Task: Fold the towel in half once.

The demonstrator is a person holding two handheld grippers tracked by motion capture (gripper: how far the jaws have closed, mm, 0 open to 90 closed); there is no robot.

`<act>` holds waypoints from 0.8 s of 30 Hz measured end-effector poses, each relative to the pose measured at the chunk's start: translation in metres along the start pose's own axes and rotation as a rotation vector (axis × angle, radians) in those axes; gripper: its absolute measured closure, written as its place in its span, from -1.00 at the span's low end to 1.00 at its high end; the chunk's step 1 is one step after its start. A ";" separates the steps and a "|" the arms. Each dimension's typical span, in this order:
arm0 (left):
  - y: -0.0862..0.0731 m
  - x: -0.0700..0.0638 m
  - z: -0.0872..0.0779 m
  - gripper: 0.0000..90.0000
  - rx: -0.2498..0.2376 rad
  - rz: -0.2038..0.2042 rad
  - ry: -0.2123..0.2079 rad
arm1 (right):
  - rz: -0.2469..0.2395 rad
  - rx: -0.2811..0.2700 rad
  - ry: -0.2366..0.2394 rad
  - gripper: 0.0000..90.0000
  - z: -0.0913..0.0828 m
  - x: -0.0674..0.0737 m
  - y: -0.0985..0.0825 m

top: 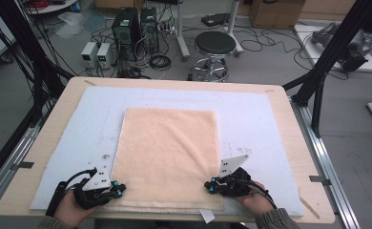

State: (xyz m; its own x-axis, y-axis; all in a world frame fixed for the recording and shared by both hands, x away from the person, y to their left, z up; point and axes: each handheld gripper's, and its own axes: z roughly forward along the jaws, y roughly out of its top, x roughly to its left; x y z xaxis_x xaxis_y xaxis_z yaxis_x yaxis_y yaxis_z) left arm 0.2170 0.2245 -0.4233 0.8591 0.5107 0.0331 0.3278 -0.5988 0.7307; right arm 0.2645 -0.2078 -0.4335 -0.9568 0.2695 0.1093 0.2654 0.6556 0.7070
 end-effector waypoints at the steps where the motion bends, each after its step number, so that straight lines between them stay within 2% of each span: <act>1: 0.000 0.000 -0.004 0.93 -0.016 -0.005 -0.007 | 0.000 -0.003 0.003 0.96 -0.002 0.001 0.000; 4: -0.002 -0.002 -0.009 0.93 -0.028 -0.012 -0.027 | -0.014 -0.029 0.004 0.99 -0.011 0.003 0.001; 5: -0.004 -0.002 -0.009 0.91 -0.022 0.001 -0.017 | 0.001 -0.040 0.026 0.95 -0.013 0.004 0.000; 6: -0.005 -0.002 -0.008 0.84 -0.017 0.001 -0.015 | 0.003 -0.045 0.028 0.87 -0.014 0.004 0.000; 9: -0.006 0.000 -0.003 0.62 0.000 -0.015 -0.017 | 0.001 -0.037 0.021 0.72 -0.009 0.006 0.000; 12: -0.005 0.001 -0.004 0.53 -0.006 -0.011 -0.006 | -0.003 -0.027 0.021 0.65 -0.004 0.005 0.000; 15: -0.005 0.004 -0.006 0.44 -0.031 -0.027 0.018 | 0.014 -0.049 -0.003 0.60 -0.007 0.002 -0.001; 19: -0.003 0.009 -0.008 0.33 -0.070 -0.050 0.045 | 0.051 -0.087 -0.027 0.43 -0.011 -0.004 -0.001; 21: -0.002 0.013 -0.009 0.26 -0.083 -0.058 0.053 | 0.054 -0.093 -0.055 0.28 -0.012 -0.007 0.000; 24: 0.000 0.018 -0.009 0.20 -0.096 -0.075 0.065 | 0.064 -0.096 -0.076 0.17 -0.014 -0.012 0.002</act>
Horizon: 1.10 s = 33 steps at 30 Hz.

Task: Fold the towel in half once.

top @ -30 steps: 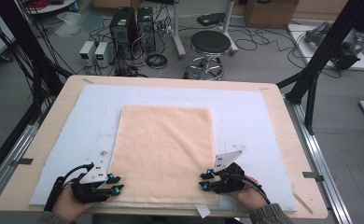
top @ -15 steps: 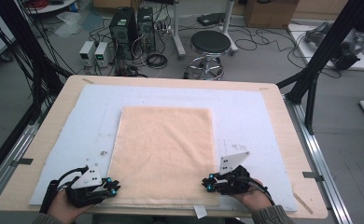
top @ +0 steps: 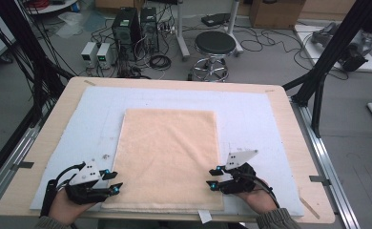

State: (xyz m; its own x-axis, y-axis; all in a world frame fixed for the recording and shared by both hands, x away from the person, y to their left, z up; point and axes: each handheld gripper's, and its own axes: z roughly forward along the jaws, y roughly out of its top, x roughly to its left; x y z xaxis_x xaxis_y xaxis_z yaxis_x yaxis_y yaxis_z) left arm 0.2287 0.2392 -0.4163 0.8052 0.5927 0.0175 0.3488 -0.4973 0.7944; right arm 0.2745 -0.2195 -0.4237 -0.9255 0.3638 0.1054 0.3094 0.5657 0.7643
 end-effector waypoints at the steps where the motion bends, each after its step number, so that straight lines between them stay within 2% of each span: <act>1: 0.001 0.002 0.001 0.16 -0.005 -0.005 0.003 | 0.009 -0.002 -0.006 0.13 -0.001 -0.001 0.001; 6: 0.007 0.011 0.007 0.01 -0.015 -0.026 0.010 | 0.051 -0.022 -0.054 -0.13 -0.004 -0.013 0.004; 10: 0.013 0.021 0.012 -0.11 -0.025 -0.051 0.026 | 0.054 -0.032 -0.100 -0.34 -0.005 -0.023 0.012; 17: 0.027 0.039 0.016 -0.16 -0.063 -0.091 0.049 | 0.070 -0.058 -0.150 -0.39 -0.005 -0.040 0.029; 20: 0.033 0.047 0.016 -0.16 -0.077 -0.100 0.053 | 0.083 -0.069 -0.152 -0.40 -0.002 -0.047 0.035; 25: 0.043 0.059 0.016 -0.16 -0.108 -0.140 0.061 | 0.088 -0.074 -0.146 -0.43 0.003 -0.057 0.047; 33: 0.049 0.065 0.016 -0.16 -0.100 -0.132 0.069 | 0.064 -0.074 -0.141 -0.44 0.007 -0.060 0.062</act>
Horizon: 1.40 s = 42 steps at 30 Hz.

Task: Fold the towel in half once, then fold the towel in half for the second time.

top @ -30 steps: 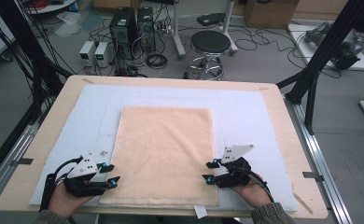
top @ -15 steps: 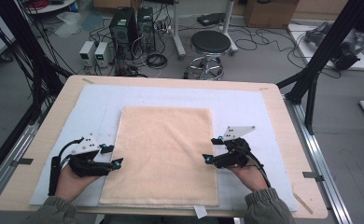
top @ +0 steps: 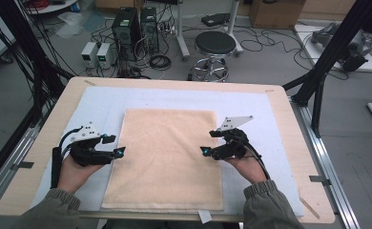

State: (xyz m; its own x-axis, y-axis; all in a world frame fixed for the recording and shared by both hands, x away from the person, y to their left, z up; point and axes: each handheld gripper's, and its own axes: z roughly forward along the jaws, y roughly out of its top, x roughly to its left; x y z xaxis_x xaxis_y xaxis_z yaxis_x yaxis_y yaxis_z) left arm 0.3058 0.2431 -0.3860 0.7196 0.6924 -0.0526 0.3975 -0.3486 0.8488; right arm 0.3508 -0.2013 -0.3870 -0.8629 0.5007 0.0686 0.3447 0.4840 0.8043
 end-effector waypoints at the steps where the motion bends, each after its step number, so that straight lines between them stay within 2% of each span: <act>1: 0.000 0.001 0.001 -0.16 0.004 -0.001 0.000 | 0.000 0.004 0.002 -0.44 0.000 -0.001 0.000; 3: 0.000 0.001 0.002 -0.16 0.006 -0.008 0.001 | 0.002 0.019 0.001 -0.44 0.002 -0.001 -0.001; 9: 0.002 0.006 0.004 -0.16 0.005 -0.008 0.009 | 0.010 0.011 -0.006 -0.44 0.001 -0.005 -0.002; 14: 0.016 0.012 0.004 -0.16 0.004 0.005 0.013 | 0.008 0.015 -0.015 -0.44 0.000 -0.010 0.002; 17: 0.028 0.016 0.002 -0.16 -0.006 0.013 0.025 | -0.007 0.016 -0.033 -0.44 -0.002 -0.015 0.012; 20: 0.038 0.021 0.001 -0.16 -0.014 0.018 0.029 | -0.003 0.015 -0.038 -0.44 -0.004 -0.021 0.021; 21: 0.040 0.023 0.001 -0.16 -0.022 0.011 0.031 | -0.013 0.010 -0.046 -0.44 -0.004 -0.024 0.022; 23: 0.041 0.025 0.002 -0.16 -0.028 0.005 0.031 | -0.001 0.013 -0.048 -0.44 -0.003 -0.027 0.025; 27: 0.040 0.027 0.006 -0.16 -0.010 0.006 0.033 | 0.001 0.020 -0.052 -0.44 0.000 -0.033 0.030; 30: 0.041 0.029 0.008 -0.16 -0.024 -0.001 0.044 | -0.005 0.028 -0.054 -0.44 0.004 -0.036 0.034; 33: 0.043 0.034 0.013 -0.15 -0.032 -0.018 0.033 | -0.009 0.034 -0.064 -0.44 0.007 -0.041 0.039; 42: 0.049 0.047 0.031 -0.14 -0.021 -0.050 0.045 | 0.035 0.045 -0.101 -0.44 0.018 -0.066 0.042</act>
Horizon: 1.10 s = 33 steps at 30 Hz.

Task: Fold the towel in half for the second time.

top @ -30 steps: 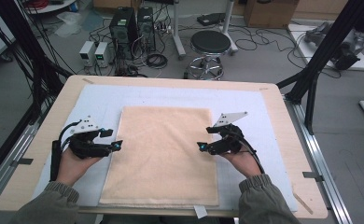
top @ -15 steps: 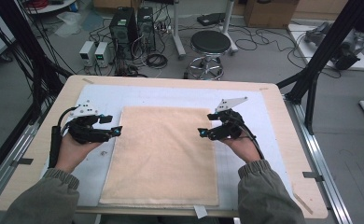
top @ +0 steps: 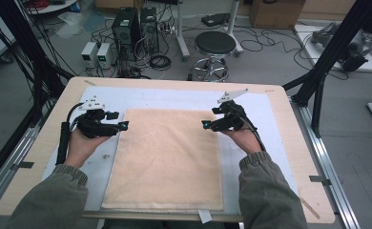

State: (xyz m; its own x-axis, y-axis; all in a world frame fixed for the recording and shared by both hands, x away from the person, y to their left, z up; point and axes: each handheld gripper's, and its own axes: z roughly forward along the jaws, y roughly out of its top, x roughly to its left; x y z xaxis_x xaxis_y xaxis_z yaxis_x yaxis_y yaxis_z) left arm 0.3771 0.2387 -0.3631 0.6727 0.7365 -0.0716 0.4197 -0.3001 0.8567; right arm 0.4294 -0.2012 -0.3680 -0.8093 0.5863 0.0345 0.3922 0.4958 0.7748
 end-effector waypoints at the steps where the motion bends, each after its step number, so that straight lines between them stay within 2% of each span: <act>1: 0.001 0.001 0.001 -0.14 0.000 -0.006 0.002 | 0.003 0.001 -0.006 -0.44 0.001 -0.001 0.001; 5: 0.004 0.005 0.006 -0.14 -0.005 -0.011 0.018 | 0.002 -0.005 -0.022 -0.44 0.003 -0.006 0.002; 7: 0.005 0.008 0.010 -0.14 -0.005 -0.010 0.030 | 0.017 0.003 -0.036 -0.44 0.006 -0.010 0.000; 12: 0.000 0.021 0.023 -0.15 0.002 -0.025 0.076 | 0.040 0.016 -0.057 -0.45 0.014 -0.019 -0.006; 14: -0.004 0.026 0.028 -0.15 0.014 -0.039 0.091 | 0.041 0.017 -0.062 -0.45 0.018 -0.021 -0.008; 18: -0.010 0.033 0.039 -0.14 0.069 -0.056 0.118 | 0.053 0.034 -0.066 -0.45 0.026 -0.024 -0.012; 20: -0.013 0.035 0.044 -0.13 0.086 -0.059 0.132 | 0.048 0.047 -0.073 -0.45 0.030 -0.026 -0.013; 26: -0.019 0.038 0.058 -0.12 0.124 -0.058 0.183 | 0.078 0.076 -0.099 -0.45 0.038 -0.033 -0.024; 30: -0.024 0.040 0.067 -0.09 0.158 -0.071 0.187 | 0.105 0.104 -0.115 -0.42 0.041 -0.037 -0.035; 33: -0.028 0.040 0.073 -0.03 0.180 -0.073 0.177 | 0.125 0.106 -0.113 -0.35 0.042 -0.039 -0.042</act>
State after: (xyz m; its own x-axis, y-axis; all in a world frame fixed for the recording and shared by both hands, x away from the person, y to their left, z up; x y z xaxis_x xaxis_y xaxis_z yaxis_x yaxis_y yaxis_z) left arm 0.4366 0.2321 -0.4268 0.5264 0.8499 -0.0255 0.5753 -0.3338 0.7468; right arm 0.4630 -0.2184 -0.4286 -0.6994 0.7130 0.0502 0.5351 0.4757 0.6982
